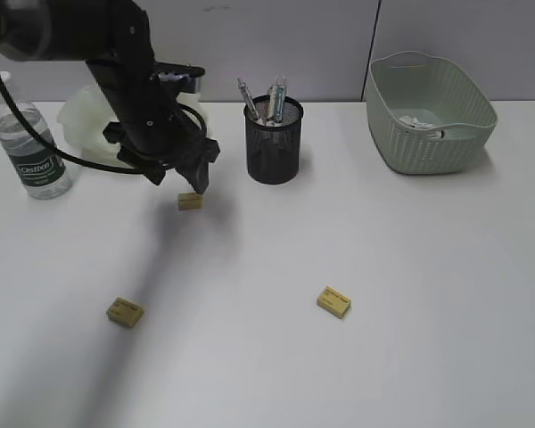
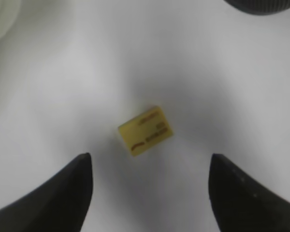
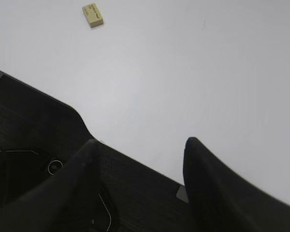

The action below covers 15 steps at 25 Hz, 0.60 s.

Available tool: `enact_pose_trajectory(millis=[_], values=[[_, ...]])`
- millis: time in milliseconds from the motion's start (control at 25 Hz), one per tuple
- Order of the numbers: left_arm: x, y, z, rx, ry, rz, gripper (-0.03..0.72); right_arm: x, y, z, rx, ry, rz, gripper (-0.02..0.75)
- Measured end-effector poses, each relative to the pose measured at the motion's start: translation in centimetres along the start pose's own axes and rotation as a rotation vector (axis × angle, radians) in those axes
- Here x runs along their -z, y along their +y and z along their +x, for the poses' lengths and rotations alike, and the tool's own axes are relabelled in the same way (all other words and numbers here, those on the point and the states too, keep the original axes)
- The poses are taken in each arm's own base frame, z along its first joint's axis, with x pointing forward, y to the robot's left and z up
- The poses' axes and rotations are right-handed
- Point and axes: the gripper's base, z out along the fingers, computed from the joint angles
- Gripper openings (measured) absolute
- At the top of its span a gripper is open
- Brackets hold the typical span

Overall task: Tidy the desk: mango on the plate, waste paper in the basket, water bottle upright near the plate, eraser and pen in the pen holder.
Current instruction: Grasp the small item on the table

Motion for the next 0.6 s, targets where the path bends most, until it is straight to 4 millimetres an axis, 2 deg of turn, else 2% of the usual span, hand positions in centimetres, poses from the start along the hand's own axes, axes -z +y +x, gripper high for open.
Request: enact_pose_trajectory(millis=[400,600], values=[[-2.6,0.0,-0.6,0.074,-0.021,-0.011,0.562,0.0,0.0,0.0,-0.025,-0.001,0.001,0.438],[-3.7,0.1,-0.4,0.088,-0.008,-0.012,0.534,0.0,0.0,0.0,-0.027,-0.001,0.001,0.438]])
